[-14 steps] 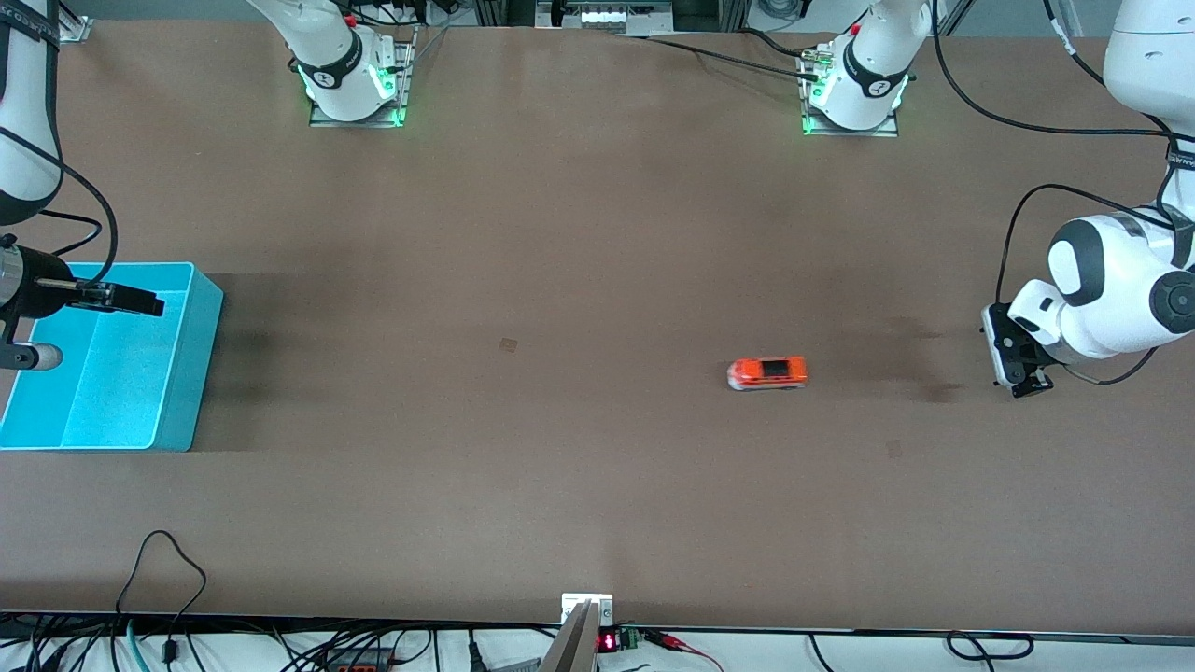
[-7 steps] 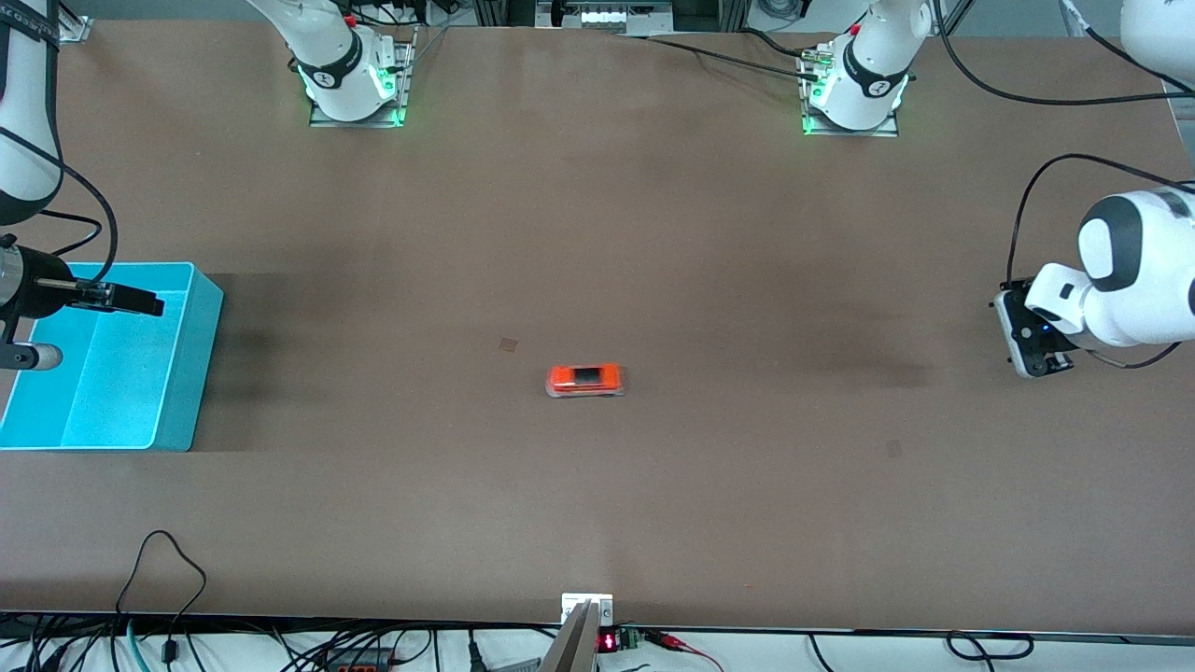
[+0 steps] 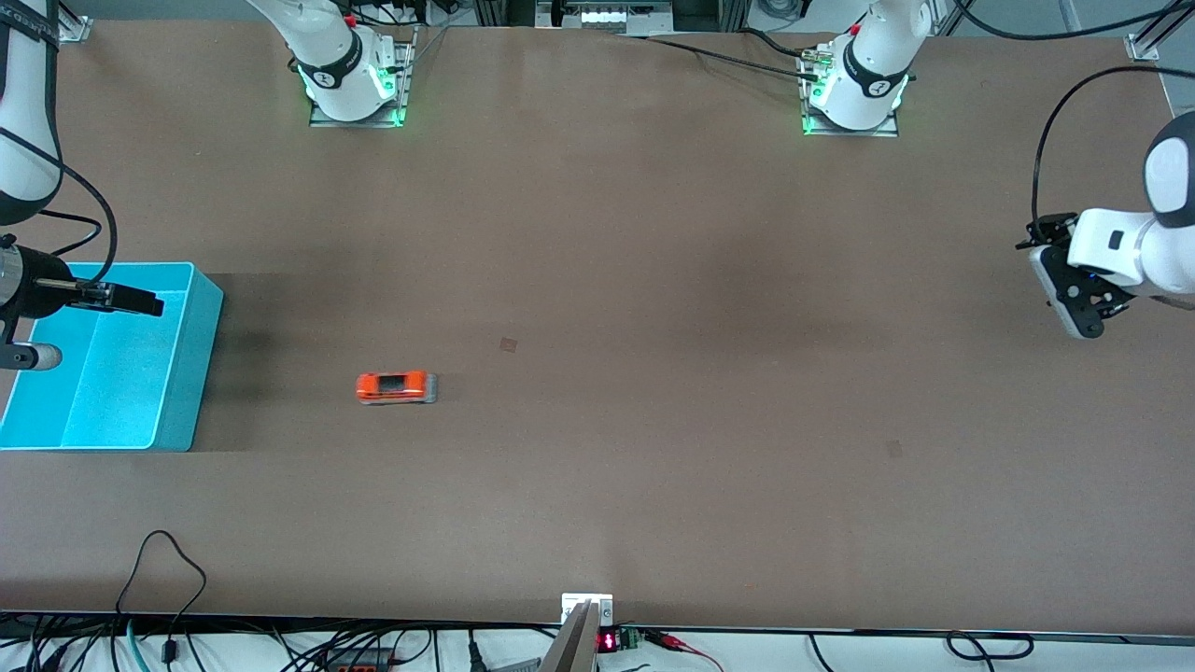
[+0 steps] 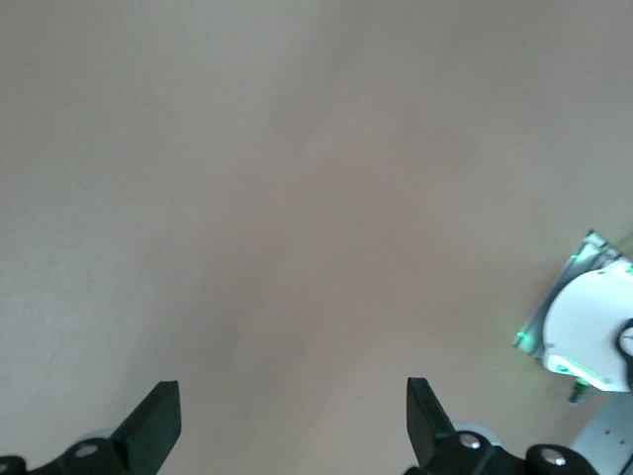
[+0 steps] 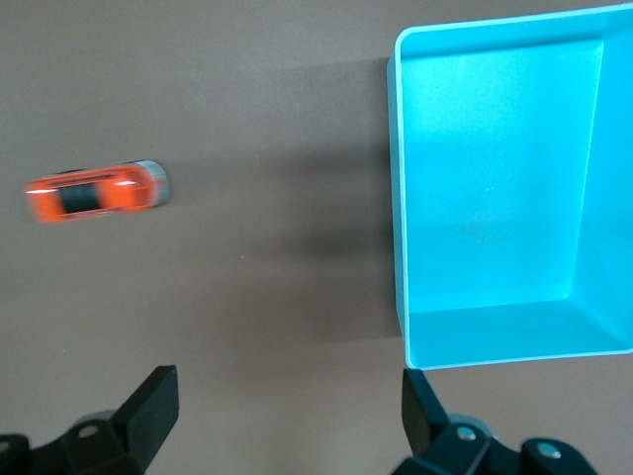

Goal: Wind up bus and store in blue box
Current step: 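Raise and withdraw the left gripper as the bus rolls to the box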

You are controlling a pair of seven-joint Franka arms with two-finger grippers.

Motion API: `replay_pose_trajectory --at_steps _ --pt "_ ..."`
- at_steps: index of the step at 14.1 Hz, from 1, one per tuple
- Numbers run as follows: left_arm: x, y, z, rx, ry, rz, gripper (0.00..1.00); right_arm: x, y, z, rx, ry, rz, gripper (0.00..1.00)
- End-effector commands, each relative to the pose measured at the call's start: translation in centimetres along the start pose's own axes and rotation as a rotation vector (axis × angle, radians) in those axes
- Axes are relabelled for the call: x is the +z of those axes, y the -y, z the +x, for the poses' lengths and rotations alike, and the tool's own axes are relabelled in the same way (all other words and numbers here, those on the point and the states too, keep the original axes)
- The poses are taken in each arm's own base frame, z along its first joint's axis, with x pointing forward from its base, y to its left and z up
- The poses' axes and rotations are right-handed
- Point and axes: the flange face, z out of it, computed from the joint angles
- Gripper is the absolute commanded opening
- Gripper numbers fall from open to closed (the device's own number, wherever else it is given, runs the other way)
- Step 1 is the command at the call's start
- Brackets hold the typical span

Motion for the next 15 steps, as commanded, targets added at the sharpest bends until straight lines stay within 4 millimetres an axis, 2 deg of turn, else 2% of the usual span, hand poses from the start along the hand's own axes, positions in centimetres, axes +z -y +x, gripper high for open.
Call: replay_pose_trajectory --at_steps 1,3,4,7,8,11,15 --pt "-4.3 -1.2 0.8 -0.107 0.018 -0.006 1.0 -0.3 -0.2 0.0 -0.01 0.001 0.02 1.0" --pt "-7.1 -2.0 0.5 -0.239 0.009 -0.013 1.0 -0.3 -0.2 0.0 -0.01 0.001 0.02 1.0" --pt "-7.6 -2.2 0.5 -0.295 0.007 -0.014 1.0 -0.3 -0.2 0.0 -0.01 0.001 0.02 1.0" --pt "-10.2 -3.2 1.9 -0.415 -0.02 0.033 1.0 -0.3 -0.2 0.0 -0.01 0.001 0.02 1.0" --pt "-10.4 -3.4 2.3 -0.471 -0.026 0.036 1.0 -0.3 -0.2 0.0 -0.01 0.001 0.02 1.0" --pt "-12.3 -5.6 5.7 -0.549 -0.048 0.073 1.0 -0.3 0.0 0.0 -0.013 0.0 0.025 1.0" --pt "-12.6 -6.2 6.2 -0.587 -0.041 0.07 1.0 -0.3 1.1 0.1 -0.074 -0.005 0.077 1.0"
